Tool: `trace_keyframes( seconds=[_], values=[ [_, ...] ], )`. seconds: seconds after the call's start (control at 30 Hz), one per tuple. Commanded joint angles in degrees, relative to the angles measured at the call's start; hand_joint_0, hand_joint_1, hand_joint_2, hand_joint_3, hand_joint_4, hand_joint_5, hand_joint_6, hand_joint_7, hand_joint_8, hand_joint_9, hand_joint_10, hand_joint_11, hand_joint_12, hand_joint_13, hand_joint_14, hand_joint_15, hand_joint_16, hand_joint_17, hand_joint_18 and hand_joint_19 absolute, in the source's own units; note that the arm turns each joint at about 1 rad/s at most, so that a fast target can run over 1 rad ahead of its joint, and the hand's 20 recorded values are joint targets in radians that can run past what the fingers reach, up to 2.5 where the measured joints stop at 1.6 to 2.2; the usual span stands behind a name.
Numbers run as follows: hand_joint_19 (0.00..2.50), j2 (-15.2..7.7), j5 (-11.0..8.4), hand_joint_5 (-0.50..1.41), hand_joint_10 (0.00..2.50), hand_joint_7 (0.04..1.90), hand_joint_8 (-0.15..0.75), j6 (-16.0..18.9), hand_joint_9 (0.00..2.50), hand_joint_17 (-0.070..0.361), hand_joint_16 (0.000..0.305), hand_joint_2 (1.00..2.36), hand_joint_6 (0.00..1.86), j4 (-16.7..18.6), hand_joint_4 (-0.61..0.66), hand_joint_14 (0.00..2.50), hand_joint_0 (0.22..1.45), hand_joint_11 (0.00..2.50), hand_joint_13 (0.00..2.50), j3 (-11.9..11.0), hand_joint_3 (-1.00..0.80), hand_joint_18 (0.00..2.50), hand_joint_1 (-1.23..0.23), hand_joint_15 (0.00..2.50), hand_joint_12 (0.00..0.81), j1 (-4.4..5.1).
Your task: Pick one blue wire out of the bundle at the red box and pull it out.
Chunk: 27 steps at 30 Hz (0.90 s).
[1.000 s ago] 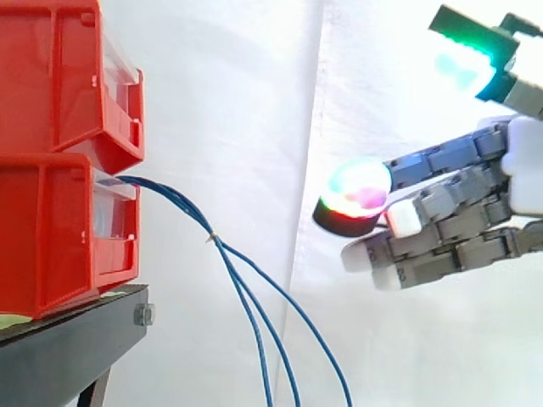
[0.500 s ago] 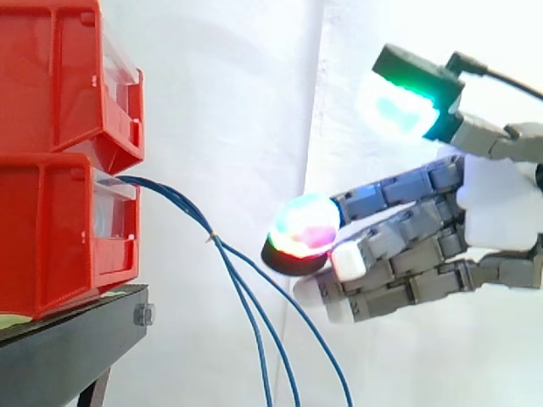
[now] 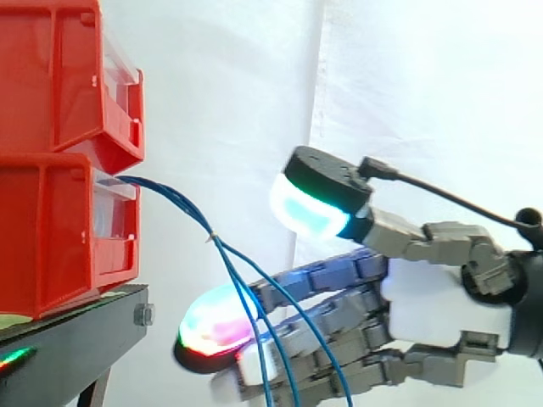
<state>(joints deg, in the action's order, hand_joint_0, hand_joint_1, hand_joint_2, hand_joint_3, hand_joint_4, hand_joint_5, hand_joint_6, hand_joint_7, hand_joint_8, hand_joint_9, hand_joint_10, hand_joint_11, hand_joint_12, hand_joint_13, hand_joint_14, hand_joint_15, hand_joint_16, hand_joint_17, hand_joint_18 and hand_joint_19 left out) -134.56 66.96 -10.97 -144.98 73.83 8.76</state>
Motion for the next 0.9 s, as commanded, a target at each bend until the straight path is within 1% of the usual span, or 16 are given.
trace_keyframes(
  seconds=[0.0, 0.07, 0.17, 0.2, 0.33, 0.37, 0.4, 0.47, 0.5, 0.57, 0.6, 0.67, 0.7, 0.73, 0.83, 0.87],
  values=[
    [0.22, -2.37, 0.63, -0.12, 0.01, 0.83, 0.374, 0.86, 0.94, 0.125, 0.056, 1.0, 0.5, -1.71, 0.43, 0.01, 0.54, 0.39, 0.55, -4.48, -0.45, 0.39, -0.53, 0.16, 0.417, 0.47],
    [0.23, -2.28, 0.72, -0.12, 0.01, 0.83, 0.37, 0.16, 0.94, 0.127, 0.056, 1.0, 0.5, -1.62, 0.42, 0.01, 0.54, 0.4, 0.56, -4.57, -0.45, 0.42, -0.53, 0.16, 0.42, 0.82],
    [0.24, -2.28, 0.98, -0.12, 0.01, 0.87, 0.37, -0.02, 0.93, 0.127, 0.056, 1.0, 0.5, -1.18, 0.43, 0.01, 0.54, 0.4, 0.56, -4.57, -0.45, 0.43, -0.54, 0.17, 0.42, 0.99],
    [0.24, -2.28, 0.98, -0.11, 0.01, 0.9, 0.371, -0.02, 0.93, 0.127, 0.056, 1.0, 0.5, -1.1, 0.44, 0.01, 0.54, 0.4, 0.56, -4.57, -0.45, 0.43, -0.55, 0.17, 0.419, 0.99],
    [0.25, -2.28, 1.07, -0.1, 0.01, 1.06, 0.369, 0.07, 0.93, 0.125, 0.056, 1.01, 0.5, -0.66, 0.41, 0.01, 0.56, 0.4, 0.57, -4.66, -0.43, 0.44, -0.6, 0.18, 0.417, 1.08],
    [0.25, -2.28, 1.07, -0.09, 0.01, 1.14, 0.366, 0.07, 0.92, 0.124, 0.055, 1.01, 0.5, -0.66, 0.38, 0.01, 0.56, 0.41, 0.57, -4.57, -0.41, 0.44, -0.62, 0.18, 0.415, 1.08],
    [0.24, -2.28, 1.07, -0.09, 0.01, 1.17, 0.368, 0.07, 0.92, 0.124, 0.055, 1.01, 0.5, -0.57, 0.37, 0.01, 0.56, 0.41, 0.57, -4.66, -0.41, 0.44, -0.62, 0.17, 0.415, 1.08],
    [0.24, -2.28, 1.07, -0.08, 0.01, 1.29, 0.363, -0.11, 0.91, 0.124, 0.055, 1.01, 0.51, -0.48, 0.31, 0.01, 0.58, 0.42, 0.57, -4.66, -0.37, 0.45, -0.65, 0.17, 0.414, 1.17],
    [0.24, -2.28, 1.07, -0.09, 0.01, 1.28, 0.363, -0.11, 0.91, 0.124, 0.055, 1.01, 0.52, -0.39, 0.3, 0.01, 0.58, 0.42, 0.57, -4.66, -0.36, 0.45, -0.65, 0.18, 0.414, 1.26],
    [0.24, -2.28, 1.07, -0.11, 0.01, 1.18, 0.36, 0.07, 0.9, 0.125, 0.055, 1.01, 0.59, 0.05, 0.29, 0.01, 0.59, 0.44, 0.57, -4.66, -0.33, 0.45, -0.66, 0.19, 0.415, 1.34],
    [0.24, -2.28, 1.07, -0.11, 0.01, 1.18, 0.36, 0.07, 0.9, 0.125, 0.055, 1.01, 0.59, 0.05, 0.29, 0.01, 0.59, 0.43, 0.57, -4.66, -0.33, 0.45, -0.66, 0.19, 0.416, 1.34],
    [0.25, -2.28, 1.07, -0.11, 0.01, 1.14, 0.36, 0.16, 0.89, 0.125, 0.055, 1.01, 0.62, 0.05, 0.29, 0.01, 0.59, 0.43, 0.57, -4.66, -0.32, 0.45, -0.66, 0.19, 0.416, 1.17],
    [0.25, -2.28, 1.07, -0.12, 0.01, 1.14, 0.362, 0.16, 0.89, 0.125, 0.056, 1.01, 0.62, 0.05, 0.29, 0.01, 0.59, 0.43, 0.57, -4.66, -0.32, 0.45, -0.66, 0.19, 0.416, 1.08],
    [0.24, -2.28, 1.07, -0.12, 0.01, 1.08, 0.361, 0.24, 0.89, 0.125, 0.056, 1.01, 0.66, 0.05, 0.28, 0.01, 0.59, 0.44, 0.57, -4.66, -0.3, 0.45, -0.66, 0.19, 0.416, 1.08],
    [0.25, -2.28, 1.07, -0.15, 0.01, 0.99, 0.366, 0.51, 0.88, 0.126, 0.056, 1.02, 0.74, 0.05, 0.25, 0.01, 0.58, 0.47, 0.57, -4.66, -0.26, 0.46, -0.66, 0.2, 0.421, 0.99],
    [0.25, -2.28, 1.07, -0.16, 0.01, 1.01, 0.366, 0.6, 0.87, 0.127, 0.056, 1.02, 0.76, 0.05, 0.24, 0.01, 0.58, 0.48, 0.57, -4.66, -0.24, 0.46, -0.66, 0.2, 0.422, 0.91]
  ],
)
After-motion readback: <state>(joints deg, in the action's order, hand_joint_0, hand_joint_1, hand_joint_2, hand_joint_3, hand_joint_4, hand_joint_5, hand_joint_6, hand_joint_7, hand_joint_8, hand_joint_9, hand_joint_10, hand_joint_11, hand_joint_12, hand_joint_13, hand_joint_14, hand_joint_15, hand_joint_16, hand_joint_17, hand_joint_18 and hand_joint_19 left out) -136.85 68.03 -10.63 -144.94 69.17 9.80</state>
